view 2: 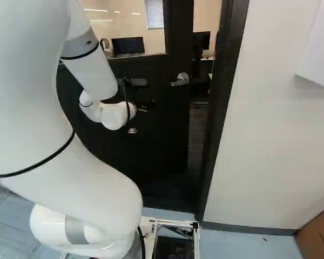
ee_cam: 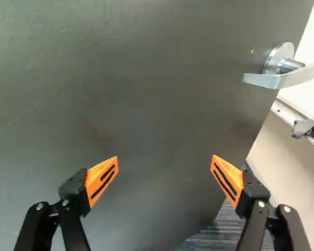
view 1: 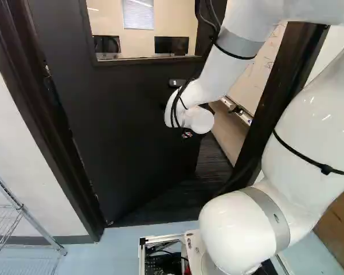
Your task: Open the door and move inside
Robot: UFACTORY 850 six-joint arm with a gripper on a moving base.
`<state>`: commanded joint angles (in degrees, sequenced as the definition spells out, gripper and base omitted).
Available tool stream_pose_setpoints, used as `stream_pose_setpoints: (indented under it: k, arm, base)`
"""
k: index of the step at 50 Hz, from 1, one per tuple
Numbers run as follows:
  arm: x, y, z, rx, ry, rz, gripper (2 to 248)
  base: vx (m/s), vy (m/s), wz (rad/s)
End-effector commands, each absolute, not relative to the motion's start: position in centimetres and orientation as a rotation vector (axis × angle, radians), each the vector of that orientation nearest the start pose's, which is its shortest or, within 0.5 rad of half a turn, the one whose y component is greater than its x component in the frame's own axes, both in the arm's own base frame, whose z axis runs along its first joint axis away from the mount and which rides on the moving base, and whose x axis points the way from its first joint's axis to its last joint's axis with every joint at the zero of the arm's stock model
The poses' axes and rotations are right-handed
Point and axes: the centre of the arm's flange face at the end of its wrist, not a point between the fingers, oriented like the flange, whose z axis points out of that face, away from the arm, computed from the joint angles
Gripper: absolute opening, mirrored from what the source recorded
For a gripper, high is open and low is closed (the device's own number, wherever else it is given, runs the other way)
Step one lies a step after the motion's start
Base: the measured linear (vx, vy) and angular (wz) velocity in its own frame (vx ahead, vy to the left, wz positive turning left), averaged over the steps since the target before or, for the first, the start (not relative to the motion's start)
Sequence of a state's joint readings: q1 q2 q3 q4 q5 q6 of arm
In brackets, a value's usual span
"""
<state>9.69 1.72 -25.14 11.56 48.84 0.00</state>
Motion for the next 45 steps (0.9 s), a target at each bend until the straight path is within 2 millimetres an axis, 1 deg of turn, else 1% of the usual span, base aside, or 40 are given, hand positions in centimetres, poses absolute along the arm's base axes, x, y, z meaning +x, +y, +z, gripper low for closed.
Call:
stream_pose_setpoints:
  k: [18, 45]
  arm:
    - [41.8, 6.1, 41.8, -2.441, 0.278, -1.868, 247]
    - [45.2, 8.7, 41.7, -2.423, 0.248, -1.856, 247]
  base:
    - [0.0, 0.0, 0.0]
    - [0.0, 0.0, 0.0]
